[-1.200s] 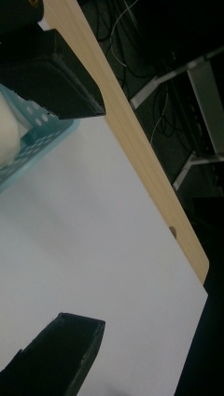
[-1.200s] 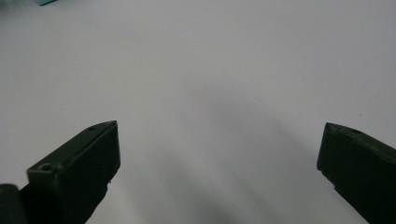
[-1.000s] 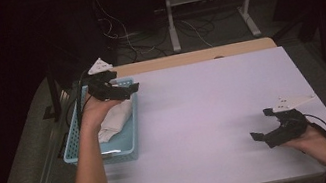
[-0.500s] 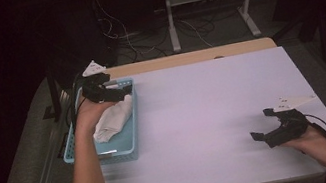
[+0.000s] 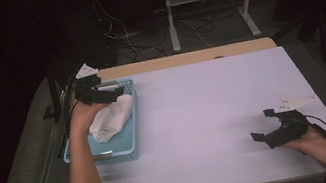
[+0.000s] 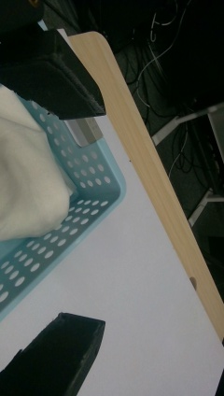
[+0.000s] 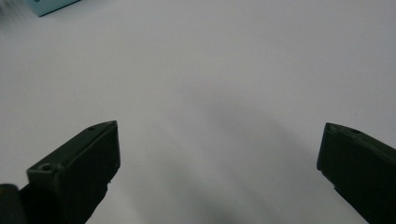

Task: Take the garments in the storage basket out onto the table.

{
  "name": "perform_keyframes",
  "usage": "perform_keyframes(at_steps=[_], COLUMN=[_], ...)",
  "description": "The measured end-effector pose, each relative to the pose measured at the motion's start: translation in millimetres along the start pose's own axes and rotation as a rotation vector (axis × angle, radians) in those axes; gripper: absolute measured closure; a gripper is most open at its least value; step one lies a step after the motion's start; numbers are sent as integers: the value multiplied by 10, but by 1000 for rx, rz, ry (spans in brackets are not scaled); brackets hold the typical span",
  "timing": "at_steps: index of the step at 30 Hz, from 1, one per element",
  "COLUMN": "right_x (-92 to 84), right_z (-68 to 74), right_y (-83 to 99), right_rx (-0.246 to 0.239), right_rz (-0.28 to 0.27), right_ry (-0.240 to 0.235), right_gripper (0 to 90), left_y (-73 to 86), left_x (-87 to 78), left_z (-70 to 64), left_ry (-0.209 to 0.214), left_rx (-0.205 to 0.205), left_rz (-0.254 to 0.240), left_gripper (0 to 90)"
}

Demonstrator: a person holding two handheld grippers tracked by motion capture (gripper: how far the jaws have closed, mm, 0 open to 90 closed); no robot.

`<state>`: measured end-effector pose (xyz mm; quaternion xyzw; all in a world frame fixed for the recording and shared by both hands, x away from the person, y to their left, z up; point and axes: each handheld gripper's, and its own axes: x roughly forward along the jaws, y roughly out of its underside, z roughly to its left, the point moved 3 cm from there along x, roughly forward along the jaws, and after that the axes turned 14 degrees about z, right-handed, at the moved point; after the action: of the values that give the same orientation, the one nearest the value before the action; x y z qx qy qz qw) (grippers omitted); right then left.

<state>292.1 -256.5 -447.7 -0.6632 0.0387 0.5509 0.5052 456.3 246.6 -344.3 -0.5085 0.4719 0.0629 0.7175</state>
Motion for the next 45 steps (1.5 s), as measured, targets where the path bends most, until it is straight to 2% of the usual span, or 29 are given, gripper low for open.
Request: perform_keyframes(at_steps=[14, 27, 45], right_x=[-8, -11, -3], right_z=[3, 9, 21], right_y=[10, 15, 18], right_rx=[0, 0, -7], right_rz=[-4, -4, -2], right_ry=[0, -2, -1], right_gripper=[0, 0, 0], left_y=[104, 187, 269], left_x=[50, 180, 326], left_z=[103, 132, 133], left_ry=[-32, -35, -20], left_rx=[-20, -24, -38], left_rz=[37, 92, 134], left_gripper=[2, 2, 2])
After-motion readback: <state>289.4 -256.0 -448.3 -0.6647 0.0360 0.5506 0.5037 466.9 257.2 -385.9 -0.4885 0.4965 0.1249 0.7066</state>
